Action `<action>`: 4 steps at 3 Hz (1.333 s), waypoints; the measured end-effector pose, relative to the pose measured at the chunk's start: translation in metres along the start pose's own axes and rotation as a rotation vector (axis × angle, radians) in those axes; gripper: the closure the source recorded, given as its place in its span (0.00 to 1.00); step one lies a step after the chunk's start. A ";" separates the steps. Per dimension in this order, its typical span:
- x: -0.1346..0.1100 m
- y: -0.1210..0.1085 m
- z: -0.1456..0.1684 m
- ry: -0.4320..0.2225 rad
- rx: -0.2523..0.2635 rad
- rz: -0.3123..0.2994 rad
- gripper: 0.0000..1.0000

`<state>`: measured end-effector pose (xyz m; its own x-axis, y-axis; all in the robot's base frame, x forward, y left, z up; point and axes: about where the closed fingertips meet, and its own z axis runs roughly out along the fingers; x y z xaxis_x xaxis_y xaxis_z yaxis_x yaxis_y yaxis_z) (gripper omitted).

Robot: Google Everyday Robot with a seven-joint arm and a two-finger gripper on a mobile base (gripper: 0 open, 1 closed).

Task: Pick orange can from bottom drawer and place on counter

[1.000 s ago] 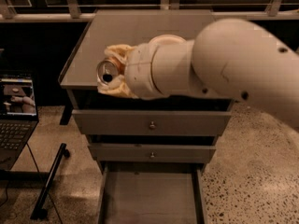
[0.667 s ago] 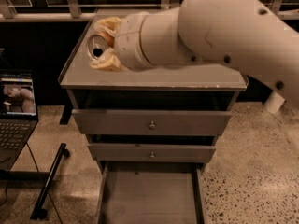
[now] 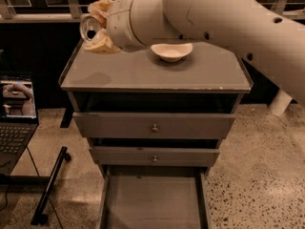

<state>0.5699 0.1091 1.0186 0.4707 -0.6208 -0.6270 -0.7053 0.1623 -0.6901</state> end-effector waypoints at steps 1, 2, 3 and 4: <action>0.004 0.001 0.000 0.001 0.018 0.008 1.00; 0.017 -0.012 0.008 -0.011 0.035 -0.006 1.00; 0.032 -0.038 0.029 -0.104 0.027 0.001 1.00; 0.053 -0.066 0.057 -0.214 0.012 0.039 1.00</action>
Offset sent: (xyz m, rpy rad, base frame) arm 0.0670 -0.0175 -0.0046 0.0554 -0.0695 -0.0084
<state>0.6718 0.1090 1.0103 0.5460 -0.4367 -0.7150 -0.7194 0.1930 -0.6672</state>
